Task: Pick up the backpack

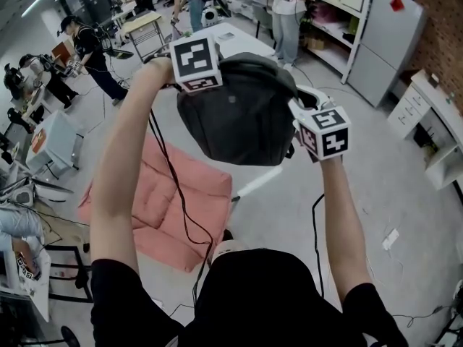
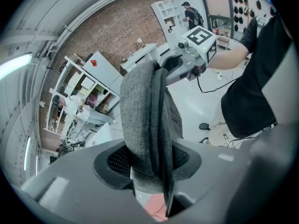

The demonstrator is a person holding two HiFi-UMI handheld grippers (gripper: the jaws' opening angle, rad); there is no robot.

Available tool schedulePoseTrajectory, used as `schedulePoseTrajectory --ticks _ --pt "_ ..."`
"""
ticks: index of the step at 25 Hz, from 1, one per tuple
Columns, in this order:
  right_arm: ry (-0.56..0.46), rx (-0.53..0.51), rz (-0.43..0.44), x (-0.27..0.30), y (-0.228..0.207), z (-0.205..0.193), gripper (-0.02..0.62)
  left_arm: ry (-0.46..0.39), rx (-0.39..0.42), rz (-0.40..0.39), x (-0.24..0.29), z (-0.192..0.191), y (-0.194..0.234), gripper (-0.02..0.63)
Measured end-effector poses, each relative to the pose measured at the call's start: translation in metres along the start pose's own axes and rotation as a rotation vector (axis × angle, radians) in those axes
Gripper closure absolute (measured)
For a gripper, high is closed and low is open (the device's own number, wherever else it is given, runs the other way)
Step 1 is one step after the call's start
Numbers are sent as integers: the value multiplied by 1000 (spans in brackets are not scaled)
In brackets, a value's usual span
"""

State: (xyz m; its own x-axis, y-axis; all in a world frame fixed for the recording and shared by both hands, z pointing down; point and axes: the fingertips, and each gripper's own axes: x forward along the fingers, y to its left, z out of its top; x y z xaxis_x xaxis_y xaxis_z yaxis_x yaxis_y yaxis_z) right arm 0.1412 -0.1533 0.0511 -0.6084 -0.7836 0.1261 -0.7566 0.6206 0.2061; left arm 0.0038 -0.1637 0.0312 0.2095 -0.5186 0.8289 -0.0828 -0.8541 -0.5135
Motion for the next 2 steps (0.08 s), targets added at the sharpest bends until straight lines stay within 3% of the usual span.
schedulePoseTrajectory --ticks 2 --pt "-1 -2 1 -1 2 -1 514 0 0 -1 0 -1 -3 439"
